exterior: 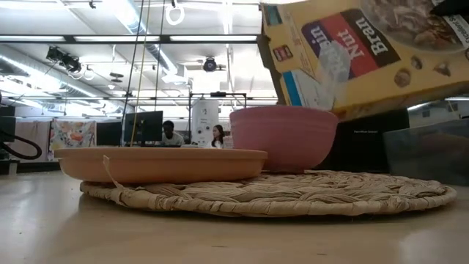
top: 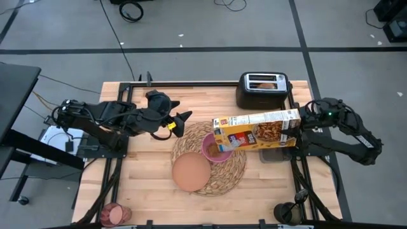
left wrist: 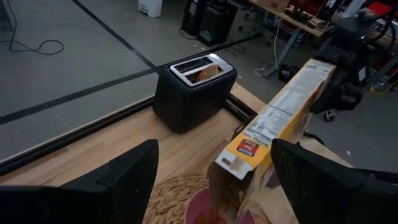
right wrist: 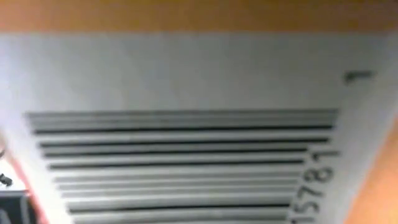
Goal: Arrange a breakfast setting
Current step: Pour the cereal from the yellow cereal box into the pink bowl
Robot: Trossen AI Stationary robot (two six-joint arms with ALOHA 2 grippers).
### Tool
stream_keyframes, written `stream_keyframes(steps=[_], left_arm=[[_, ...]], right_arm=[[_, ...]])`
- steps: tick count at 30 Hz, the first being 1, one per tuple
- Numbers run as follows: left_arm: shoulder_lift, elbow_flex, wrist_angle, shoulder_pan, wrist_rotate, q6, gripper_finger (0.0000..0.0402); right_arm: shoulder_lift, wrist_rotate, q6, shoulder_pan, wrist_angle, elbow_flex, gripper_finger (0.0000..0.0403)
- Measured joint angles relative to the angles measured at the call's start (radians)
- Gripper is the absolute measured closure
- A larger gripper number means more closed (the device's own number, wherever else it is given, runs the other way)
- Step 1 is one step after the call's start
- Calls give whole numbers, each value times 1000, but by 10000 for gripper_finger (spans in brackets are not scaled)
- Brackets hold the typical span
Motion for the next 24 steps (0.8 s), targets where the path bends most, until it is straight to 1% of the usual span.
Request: stream_keyframes(steps=[4,10,14,20,24], left_arm=[[0,0,-7,1,0,0,86],[0,0,-10,1,0,-1,86],[0,0,-9,1,0,-1,86],[0,0,-10,1,0,-12,86],[0,0,-22,1,0,-20,86]], right_arm=[[2,-1,-2,0,21,18,161],[2,-36,-5,0,1,16,161],[5,-38,-9,0,-7,16,161],[30,-68,-5,0,1,16,161],[58,-67,-17,0,7,16,161]])
